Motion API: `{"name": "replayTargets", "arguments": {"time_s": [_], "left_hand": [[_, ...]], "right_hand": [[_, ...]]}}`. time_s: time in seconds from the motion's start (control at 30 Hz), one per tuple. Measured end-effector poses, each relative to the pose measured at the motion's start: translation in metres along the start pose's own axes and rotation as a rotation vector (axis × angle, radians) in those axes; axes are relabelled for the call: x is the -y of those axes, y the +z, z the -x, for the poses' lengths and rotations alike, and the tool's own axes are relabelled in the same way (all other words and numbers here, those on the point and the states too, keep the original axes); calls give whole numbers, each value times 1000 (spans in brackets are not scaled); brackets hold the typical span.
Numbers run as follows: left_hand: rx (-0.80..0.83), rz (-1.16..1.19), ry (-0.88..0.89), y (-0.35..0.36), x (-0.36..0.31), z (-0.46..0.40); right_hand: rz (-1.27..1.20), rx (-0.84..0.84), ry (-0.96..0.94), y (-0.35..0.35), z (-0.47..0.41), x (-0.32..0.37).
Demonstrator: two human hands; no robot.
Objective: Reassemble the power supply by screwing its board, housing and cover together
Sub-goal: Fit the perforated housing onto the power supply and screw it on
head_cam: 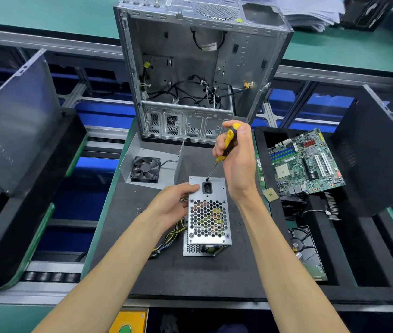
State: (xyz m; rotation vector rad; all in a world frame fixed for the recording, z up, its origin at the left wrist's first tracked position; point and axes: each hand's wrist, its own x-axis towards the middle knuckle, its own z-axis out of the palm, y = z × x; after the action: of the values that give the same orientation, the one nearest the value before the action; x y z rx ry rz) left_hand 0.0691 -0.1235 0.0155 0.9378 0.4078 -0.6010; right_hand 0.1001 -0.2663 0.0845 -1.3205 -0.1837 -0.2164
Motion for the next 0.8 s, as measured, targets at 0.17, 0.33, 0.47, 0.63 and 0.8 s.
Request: {"name": "replayTargets", "arguments": {"time_s": [0.17,0.33,0.47,0.63,0.8], "left_hand": [[10,-13,-1,0,0,1],[14,-7,-4,-1,0,0],[2,-2,-5,-1,0,-1],[-12,-9,2,-2,1,-2],[-26,-16,9,-3,1,-2]], "right_hand": [[-28,9,-18,0,0,0],[-33,5,-35,-2,-1,2],[-39,5,-18,-2,-1,1],[-42,2,-18,-1,2,2],[41,21,8,0,2,8]]}}
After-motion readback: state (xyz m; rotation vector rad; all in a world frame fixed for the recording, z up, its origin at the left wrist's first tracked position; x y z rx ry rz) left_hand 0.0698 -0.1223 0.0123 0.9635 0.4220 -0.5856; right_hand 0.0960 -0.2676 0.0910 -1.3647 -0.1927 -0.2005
